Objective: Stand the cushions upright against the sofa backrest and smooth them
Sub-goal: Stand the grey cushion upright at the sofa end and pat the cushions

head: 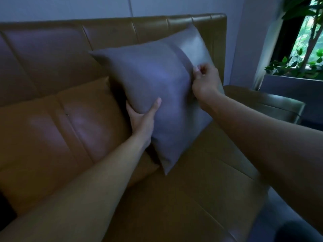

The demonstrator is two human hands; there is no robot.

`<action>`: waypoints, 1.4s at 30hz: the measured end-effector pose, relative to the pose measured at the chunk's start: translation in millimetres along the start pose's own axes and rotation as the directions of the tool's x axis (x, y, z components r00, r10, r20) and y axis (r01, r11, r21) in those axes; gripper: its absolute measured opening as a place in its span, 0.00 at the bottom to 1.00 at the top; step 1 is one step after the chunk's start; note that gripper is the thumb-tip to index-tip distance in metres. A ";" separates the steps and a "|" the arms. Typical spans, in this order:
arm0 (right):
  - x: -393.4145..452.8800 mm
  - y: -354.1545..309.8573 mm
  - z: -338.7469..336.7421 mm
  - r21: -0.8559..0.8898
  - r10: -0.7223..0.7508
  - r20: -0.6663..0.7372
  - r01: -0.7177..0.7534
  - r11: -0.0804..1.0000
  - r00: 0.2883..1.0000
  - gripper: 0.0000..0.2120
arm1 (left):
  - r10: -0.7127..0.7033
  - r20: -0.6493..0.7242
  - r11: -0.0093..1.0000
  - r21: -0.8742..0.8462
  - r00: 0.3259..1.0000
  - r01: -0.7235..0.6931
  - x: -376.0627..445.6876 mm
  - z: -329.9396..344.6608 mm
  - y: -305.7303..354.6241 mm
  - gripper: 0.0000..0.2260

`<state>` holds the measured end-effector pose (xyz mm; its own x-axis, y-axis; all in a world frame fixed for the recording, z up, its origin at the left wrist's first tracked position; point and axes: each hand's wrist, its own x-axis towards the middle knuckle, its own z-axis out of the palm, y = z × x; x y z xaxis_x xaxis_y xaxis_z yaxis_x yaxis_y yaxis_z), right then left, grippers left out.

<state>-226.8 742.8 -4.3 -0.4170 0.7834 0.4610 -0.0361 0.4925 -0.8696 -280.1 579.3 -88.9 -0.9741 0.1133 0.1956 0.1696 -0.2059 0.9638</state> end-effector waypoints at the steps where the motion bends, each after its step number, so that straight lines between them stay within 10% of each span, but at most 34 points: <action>1: -2.9 5.1 9.8 0.013 0.032 0.004 -0.032 0.999 0.999 0.06 | 0.010 0.010 1.000 -0.002 1.000 -0.010 12.0 -4.6 1.6 0.51; 14: -27.8 52.1 45.1 -0.038 0.152 0.181 -0.148 0.988 0.972 0.05 | -0.059 0.140 0.998 -0.023 0.988 0.063 72.5 -31.8 -16.7 0.48; 19: -85.2 58.9 53.2 -0.269 0.047 0.261 0.026 0.963 0.964 0.25 | 0.006 0.008 0.959 0.283 1.000 -0.008 83.4 -20.4 4.2 0.50; 21: -117.9 68.5 61.3 -0.251 -0.148 0.417 0.270 0.930 0.897 0.27 | 0.270 -0.039 0.737 0.651 0.962 -0.181 66.8 -14.1 13.8 0.52; 23: -127.5 82.5 65.4 -0.285 -0.194 0.535 0.391 0.875 0.823 0.28 | 0.575 0.197 0.319 0.840 0.794 -0.440 53.2 -12.5 19.1 0.48; 26: -111.0 108.7 67.1 -0.360 -0.017 0.524 0.240 0.902 0.851 0.30 | 0.443 0.645 -0.244 0.755 0.623 -0.608 66.0 -21.5 12.0 0.38; 30: -104.8 124.9 64.7 -0.364 0.312 0.440 -0.150 0.919 0.842 0.32 | 0.414 0.568 -0.237 0.822 0.712 -0.518 108.0 -49.1 21.7 0.34; 33: -147.5 106.0 64.9 -0.406 -0.040 0.423 0.229 0.885 0.905 0.32 | 0.424 0.587 -0.273 0.809 0.690 -0.521 111.6 -51.0 36.6 0.36; 35: -186.1 103.2 64.4 -0.371 -0.295 0.604 0.589 0.718 0.740 0.31 | 0.320 0.712 -0.390 0.701 0.626 -0.598 105.8 -49.0 35.4 0.35; 37: -214.1 120.0 58.3 -0.404 -0.212 0.768 0.714 0.571 0.604 0.32 | 0.264 0.699 -0.395 0.707 0.665 -0.586 105.7 -54.8 35.9 0.33; 42: -241.5 133.6 41.0 -0.525 0.070 0.833 0.744 0.413 0.549 0.36 | 0.232 0.474 -0.339 0.858 0.849 -0.386 110.9 -73.7 63.9 0.35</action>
<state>-168.2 603.9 -239.0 -0.9878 0.1489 0.0453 0.1520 0.9853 0.0773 -388.3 507.0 -19.0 -0.7173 0.5094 0.4754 0.4472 0.8598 -0.2466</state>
